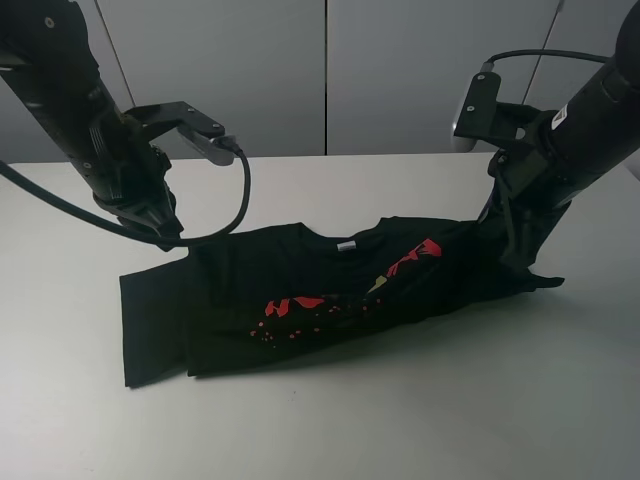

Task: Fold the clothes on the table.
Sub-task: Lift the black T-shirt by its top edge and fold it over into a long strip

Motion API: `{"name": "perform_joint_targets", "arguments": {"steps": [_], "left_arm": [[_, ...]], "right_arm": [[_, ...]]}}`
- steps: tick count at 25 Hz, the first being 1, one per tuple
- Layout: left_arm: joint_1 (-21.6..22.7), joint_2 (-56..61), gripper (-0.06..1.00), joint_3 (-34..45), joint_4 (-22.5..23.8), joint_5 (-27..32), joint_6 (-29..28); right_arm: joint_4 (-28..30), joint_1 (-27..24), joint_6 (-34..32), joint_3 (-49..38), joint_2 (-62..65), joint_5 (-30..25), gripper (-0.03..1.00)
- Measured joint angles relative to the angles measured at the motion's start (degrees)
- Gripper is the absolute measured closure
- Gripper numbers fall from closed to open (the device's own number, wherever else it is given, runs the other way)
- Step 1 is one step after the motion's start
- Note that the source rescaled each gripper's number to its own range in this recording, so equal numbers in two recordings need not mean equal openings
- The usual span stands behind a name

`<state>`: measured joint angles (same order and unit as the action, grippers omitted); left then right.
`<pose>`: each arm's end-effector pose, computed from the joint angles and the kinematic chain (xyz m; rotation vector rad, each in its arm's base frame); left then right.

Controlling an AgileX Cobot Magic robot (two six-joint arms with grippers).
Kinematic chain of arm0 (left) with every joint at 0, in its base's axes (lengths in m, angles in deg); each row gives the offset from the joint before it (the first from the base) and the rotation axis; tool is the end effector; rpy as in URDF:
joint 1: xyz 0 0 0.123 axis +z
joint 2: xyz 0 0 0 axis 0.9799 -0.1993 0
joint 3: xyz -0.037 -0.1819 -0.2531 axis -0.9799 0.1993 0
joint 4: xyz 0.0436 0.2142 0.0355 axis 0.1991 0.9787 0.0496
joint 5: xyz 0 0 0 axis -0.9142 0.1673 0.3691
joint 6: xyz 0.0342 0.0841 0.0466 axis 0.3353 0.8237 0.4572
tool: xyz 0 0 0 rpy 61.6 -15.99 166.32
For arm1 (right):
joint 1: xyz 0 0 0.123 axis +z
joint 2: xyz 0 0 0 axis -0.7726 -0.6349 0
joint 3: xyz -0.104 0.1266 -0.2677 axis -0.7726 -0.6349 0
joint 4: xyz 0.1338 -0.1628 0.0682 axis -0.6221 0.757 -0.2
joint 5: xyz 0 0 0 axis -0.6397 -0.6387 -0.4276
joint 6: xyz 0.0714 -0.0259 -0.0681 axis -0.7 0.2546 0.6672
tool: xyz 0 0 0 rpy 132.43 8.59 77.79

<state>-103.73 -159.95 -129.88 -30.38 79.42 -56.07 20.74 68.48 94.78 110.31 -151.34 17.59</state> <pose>0.2772 -0.1442 0.2458 1.2062 2.7067 -0.1864 0.2362 0.0828 0.2527 -1.5393 2.3685 -0.0308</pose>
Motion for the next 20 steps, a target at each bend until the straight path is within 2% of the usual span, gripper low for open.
{"name": "perform_joint_targets", "arguments": {"steps": [3,5,6,7,11,16,20], "left_arm": [[0.0,0.0,0.38,0.0,-6.58,1.51,7.1],[0.0,0.0,0.12,0.0,-9.12,1.94,9.35],[-0.2,0.0,0.04,0.0,-9.63,2.26,10.08],[-0.51,0.0,0.0,0.0,-9.74,3.03,10.55],[-3.64,-2.73,-0.03,0.0,-8.56,4.86,11.46],[-8.39,-7.9,-0.03,0.0,-6.05,2.09,11.46],[-8.8,-10.6,-0.03,0.0,-4.35,0.53,11.29]], "right_arm": [[0.0,0.0,0.0,0.0,0.0,0.0,0.97],[0.0,0.0,0.0,0.0,0.0,0.0,0.97],[0.0,0.0,0.0,0.0,0.0,0.0,0.97],[0.0,0.0,0.0,0.0,0.0,0.0,0.97],[-0.12,0.0,0.0,0.0,0.0,0.32,0.97],[-0.12,0.0,-0.12,0.0,0.0,0.32,0.97],[-0.71,0.0,-0.35,0.0,0.0,0.09,0.97]]}}
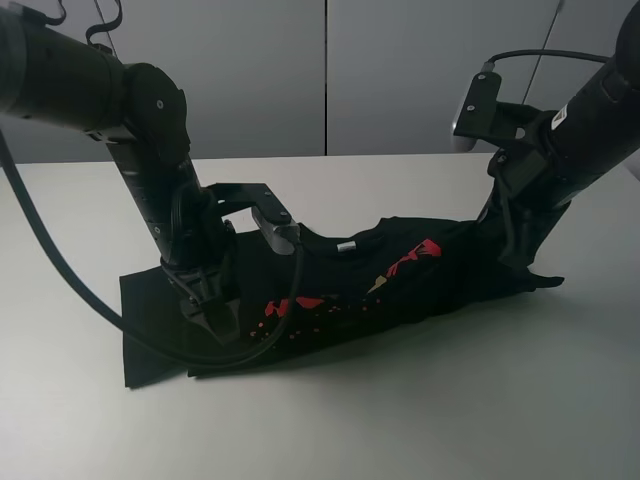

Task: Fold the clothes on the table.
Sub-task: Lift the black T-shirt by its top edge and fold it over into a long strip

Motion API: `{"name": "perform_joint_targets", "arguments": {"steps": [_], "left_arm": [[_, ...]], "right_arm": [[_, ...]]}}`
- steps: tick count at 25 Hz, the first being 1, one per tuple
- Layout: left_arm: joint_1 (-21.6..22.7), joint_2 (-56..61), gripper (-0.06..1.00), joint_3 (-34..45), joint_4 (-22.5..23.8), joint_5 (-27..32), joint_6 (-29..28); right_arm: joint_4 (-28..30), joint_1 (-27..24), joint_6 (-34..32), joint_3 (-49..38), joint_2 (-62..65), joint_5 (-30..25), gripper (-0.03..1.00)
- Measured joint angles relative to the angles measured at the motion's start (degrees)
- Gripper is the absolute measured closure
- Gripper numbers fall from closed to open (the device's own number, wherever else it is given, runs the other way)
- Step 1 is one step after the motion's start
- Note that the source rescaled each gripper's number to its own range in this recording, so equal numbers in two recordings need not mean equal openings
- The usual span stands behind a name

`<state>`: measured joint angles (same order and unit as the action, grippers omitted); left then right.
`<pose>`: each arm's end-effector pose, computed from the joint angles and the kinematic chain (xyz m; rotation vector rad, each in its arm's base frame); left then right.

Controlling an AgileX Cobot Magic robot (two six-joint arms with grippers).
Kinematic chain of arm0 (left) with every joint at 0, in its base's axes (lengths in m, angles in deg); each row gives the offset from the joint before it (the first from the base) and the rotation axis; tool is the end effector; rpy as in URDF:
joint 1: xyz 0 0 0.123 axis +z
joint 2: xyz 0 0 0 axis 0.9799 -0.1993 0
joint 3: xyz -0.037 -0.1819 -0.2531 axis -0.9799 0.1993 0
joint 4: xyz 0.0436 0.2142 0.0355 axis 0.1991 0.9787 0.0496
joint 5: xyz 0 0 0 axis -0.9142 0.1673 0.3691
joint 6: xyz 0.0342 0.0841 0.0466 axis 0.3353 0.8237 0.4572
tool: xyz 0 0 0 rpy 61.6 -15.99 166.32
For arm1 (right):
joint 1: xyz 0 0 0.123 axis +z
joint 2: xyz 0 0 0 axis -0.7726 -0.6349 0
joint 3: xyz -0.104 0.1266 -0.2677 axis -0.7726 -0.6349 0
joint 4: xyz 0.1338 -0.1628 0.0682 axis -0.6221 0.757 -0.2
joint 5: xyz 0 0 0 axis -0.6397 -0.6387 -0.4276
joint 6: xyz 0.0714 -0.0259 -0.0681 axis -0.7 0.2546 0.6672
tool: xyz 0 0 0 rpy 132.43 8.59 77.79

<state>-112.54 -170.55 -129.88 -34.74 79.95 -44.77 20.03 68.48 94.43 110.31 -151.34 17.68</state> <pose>0.2625 -0.1997 0.1873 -1.6698 -2.6266 0.2845 0.2362 0.0837 0.2528 -1.5205 2.3757 -0.0167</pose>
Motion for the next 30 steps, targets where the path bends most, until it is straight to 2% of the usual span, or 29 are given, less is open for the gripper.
{"name": "perform_joint_targets", "arguments": {"steps": [4,13,18,24,28,30], "left_arm": [[0.0,-2.02,-0.03,0.0,3.57,-2.17,-1.08],[0.0,-6.71,-0.03,0.0,4.05,-3.87,-1.08],[0.0,-7.07,-0.03,-0.1,3.7,-1.49,-1.08],[0.0,-7.07,-0.03,-0.1,-0.15,-0.3,-1.08],[0.0,-7.07,-0.03,-0.1,-0.6,0.83,-1.08],[0.0,-7.07,0.02,-0.1,-0.6,0.83,-1.08]], "right_arm": [[-1.71,0.0,0.0,0.0,0.0,-0.09,0.97],[-3.68,0.0,0.0,0.0,0.0,-0.09,0.97],[-3.68,0.0,0.0,0.0,0.0,-0.09,0.97],[-3.68,0.0,0.0,0.0,0.0,-0.09,0.97],[-3.68,0.0,0.0,0.0,0.0,-0.09,0.97],[-3.68,0.0,0.0,0.0,0.0,-0.09,0.97]]}}
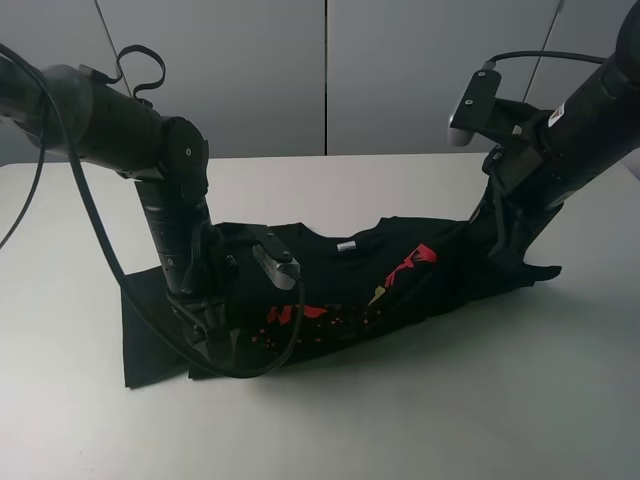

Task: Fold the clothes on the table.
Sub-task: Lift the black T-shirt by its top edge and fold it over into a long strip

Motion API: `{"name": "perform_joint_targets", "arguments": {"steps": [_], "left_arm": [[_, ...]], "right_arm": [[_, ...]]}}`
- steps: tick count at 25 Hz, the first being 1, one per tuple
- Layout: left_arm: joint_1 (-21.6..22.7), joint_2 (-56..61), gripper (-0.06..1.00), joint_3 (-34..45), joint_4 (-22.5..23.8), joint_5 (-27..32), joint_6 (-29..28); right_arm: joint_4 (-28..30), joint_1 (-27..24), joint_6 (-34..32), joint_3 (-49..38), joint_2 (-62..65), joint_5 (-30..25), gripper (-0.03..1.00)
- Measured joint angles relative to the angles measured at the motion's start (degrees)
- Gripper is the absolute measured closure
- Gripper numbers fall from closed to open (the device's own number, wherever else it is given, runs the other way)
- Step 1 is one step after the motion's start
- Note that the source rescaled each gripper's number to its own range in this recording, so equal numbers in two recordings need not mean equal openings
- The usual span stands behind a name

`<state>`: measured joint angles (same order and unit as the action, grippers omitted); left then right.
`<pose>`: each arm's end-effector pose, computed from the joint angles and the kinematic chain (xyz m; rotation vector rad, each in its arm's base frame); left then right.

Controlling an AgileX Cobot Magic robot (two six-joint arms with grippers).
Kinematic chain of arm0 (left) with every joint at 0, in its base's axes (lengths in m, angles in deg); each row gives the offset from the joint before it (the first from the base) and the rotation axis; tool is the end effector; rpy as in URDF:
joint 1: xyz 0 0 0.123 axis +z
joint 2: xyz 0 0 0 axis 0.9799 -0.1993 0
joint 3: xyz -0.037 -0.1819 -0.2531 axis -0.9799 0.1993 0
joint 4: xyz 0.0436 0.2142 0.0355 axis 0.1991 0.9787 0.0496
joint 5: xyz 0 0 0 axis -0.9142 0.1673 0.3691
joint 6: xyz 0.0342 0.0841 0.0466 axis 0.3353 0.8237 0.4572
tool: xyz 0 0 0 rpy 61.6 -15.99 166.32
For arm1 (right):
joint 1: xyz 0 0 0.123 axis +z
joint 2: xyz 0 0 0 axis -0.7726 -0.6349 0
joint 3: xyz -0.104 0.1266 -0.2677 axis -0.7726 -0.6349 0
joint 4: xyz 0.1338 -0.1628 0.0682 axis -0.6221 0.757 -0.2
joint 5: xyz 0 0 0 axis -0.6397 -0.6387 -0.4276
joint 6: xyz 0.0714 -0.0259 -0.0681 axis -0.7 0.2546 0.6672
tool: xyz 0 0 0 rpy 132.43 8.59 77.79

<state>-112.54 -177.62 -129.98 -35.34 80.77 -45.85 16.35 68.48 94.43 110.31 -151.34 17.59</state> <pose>0.2656 -0.2031 0.1469 -1.5514 -2.5393 0.2795 0.2349 0.0880 0.2533 -1.4655 2.3950 0.0529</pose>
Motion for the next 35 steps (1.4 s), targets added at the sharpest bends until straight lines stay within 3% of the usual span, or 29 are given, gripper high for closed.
{"name": "perform_joint_targets", "arguments": {"steps": [3,6,8,12,18,24,31,35], "left_arm": [[0.0,0.0,0.31,0.0,0.23,-0.17,0.0],[0.0,0.0,0.81,0.0,0.49,-1.42,0.0],[0.0,0.0,0.92,0.0,0.76,-1.93,0.0],[0.0,0.0,0.94,-0.11,0.97,-0.85,0.0],[0.0,0.77,0.94,-4.09,0.97,7.93,-0.11],[0.0,7.29,0.94,-7.87,2.2,8.83,-0.82],[0.0,9.43,0.94,-10.06,8.37,5.57,-10.03],[0.25,9.43,0.94,-10.15,11.72,3.27,-15.95]], "right_arm": [[-0.08,0.0,0.0,0.0,0.0,0.0,0.97],[-0.08,0.0,0.0,0.0,0.0,0.0,0.97],[-0.08,0.0,0.0,0.0,0.0,0.0,0.97],[-0.08,0.0,0.0,0.0,0.0,0.0,0.97],[-0.08,0.0,-0.49,0.0,0.11,0.0,0.97],[-0.08,0.0,-6.39,-0.09,3.28,0.66,0.97],[6.47,0.0,-18.49,3.68,4.78,1.74,0.97],[8.92,0.0,-21.78,4.23,3.47,3.0,0.97]]}}
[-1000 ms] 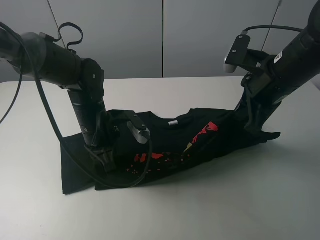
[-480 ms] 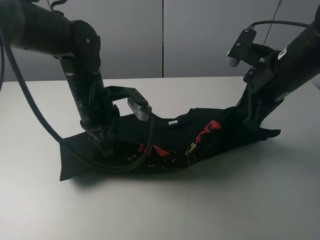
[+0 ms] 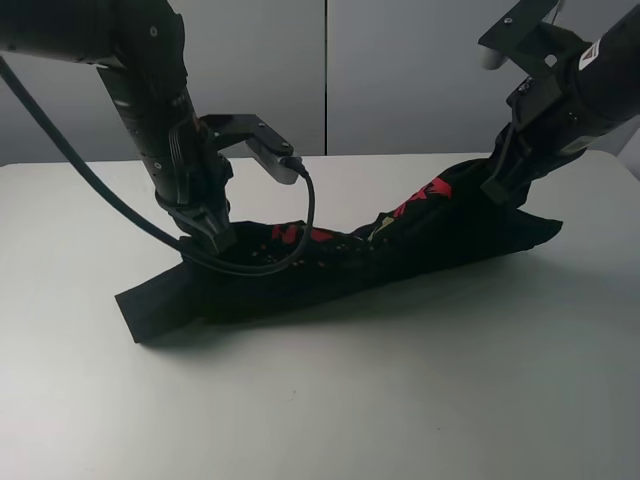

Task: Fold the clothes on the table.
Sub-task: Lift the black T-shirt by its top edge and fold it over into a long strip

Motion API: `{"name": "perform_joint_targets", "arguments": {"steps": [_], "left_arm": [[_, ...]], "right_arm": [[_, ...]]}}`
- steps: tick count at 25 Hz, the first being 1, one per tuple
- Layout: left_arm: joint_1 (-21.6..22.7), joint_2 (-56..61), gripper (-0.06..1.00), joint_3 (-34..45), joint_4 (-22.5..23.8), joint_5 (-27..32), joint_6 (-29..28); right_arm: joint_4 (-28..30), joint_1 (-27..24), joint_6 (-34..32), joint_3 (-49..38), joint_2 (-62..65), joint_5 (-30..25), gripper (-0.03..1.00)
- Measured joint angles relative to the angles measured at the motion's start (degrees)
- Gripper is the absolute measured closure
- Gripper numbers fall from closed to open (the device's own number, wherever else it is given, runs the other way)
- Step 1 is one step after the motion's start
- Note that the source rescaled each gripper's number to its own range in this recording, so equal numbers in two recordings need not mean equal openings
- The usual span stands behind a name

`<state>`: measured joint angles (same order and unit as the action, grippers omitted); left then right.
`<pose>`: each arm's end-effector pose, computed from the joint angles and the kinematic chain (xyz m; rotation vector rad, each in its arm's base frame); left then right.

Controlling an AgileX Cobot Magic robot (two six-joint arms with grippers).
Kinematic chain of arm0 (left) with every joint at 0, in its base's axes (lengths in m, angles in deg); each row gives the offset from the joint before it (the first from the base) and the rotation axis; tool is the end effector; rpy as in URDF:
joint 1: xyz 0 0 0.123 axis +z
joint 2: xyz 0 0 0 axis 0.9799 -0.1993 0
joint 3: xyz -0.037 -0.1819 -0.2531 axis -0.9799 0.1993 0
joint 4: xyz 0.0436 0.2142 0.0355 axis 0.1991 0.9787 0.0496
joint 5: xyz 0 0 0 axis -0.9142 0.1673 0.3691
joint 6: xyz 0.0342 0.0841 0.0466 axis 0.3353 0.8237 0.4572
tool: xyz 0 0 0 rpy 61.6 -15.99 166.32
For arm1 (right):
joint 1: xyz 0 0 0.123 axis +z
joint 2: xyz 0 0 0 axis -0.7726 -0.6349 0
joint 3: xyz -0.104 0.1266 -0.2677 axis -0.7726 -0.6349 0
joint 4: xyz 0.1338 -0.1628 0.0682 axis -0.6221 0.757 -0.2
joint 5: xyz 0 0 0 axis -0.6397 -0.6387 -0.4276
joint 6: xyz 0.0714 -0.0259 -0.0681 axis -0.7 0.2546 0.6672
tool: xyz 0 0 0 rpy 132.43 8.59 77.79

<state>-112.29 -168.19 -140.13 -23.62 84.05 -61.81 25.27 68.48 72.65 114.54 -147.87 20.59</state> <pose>0.2910 -0.1983 0.2360 1.3844 2.6840 -0.0643 0.2457 0.0801 0.2883 -1.0503 2.4288 -0.0547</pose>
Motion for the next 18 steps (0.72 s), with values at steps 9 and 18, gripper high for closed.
{"name": "perform_joint_targets", "arguments": {"steps": [9,18], "left_arm": [[3.25,0.0,0.94,0.0,2.5,-3.3,-6.02],[6.69,-0.24,0.94,0.0,2.77,-10.47,-7.96]], "right_arm": [[1.5,0.0,-1.75,0.0,-8.2,7.68,0.97],[9.74,0.0,-10.16,0.13,-13.88,12.52,0.97]]}}
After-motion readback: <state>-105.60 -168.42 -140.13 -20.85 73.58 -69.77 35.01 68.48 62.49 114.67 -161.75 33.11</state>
